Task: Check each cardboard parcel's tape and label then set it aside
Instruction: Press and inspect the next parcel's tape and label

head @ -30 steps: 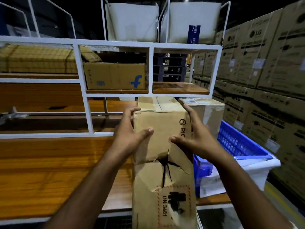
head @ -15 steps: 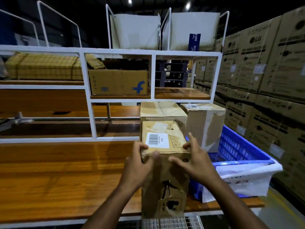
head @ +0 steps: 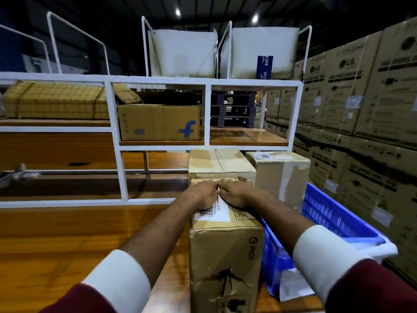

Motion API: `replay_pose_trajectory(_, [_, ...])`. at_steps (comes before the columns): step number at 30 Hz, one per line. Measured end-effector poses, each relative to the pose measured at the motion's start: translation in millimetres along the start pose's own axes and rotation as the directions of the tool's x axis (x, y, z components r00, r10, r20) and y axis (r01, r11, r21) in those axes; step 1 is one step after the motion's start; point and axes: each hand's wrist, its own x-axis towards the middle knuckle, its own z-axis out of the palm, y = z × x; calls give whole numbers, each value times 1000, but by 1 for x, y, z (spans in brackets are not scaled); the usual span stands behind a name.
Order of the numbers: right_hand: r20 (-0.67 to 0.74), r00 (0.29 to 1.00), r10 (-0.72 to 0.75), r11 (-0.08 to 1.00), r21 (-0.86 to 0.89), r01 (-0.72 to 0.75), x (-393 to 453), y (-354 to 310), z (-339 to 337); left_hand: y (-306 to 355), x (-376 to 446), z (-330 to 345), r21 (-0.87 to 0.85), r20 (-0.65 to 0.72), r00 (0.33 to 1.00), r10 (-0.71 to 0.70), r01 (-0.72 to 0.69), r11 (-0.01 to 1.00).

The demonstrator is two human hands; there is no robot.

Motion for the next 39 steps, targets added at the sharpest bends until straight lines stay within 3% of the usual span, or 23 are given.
replay_pose_trajectory(5, [-31,1000,-3,1000,3,3,3,2,10,-6,8,13,116,-52,998,23,-17,993])
replay_pose_trajectory(9, [5,1000,-17,998,-54,17,-3,9,2,1,0,6,119,-30,999,20,-17,993])
replay_pose_trajectory(14, [-27,999,19,998,-62,-21,-19,22,-1,-17,-16,9,74,-143,988,-50,61,995])
replay_pose_trajectory(22, [-29,1000,7,992,-127,-10,-27,15,-5,-4,-29,4,98,-118,992,-49,61,993])
replay_pose_trajectory(26, [-32,996,-87,989,-121,83,-39,-2,5,11,-43,5,137,-59,998,14,-6,990])
replay_pose_trajectory(29, [-67,995,-69,995,-80,64,-45,-7,17,11,-49,11,165,-43,998,55,-47,985])
replay_pose_trajectory(39, [-84,996,12,994,-105,-20,-77,3,7,12,-93,7,10,-143,989,-41,42,999])
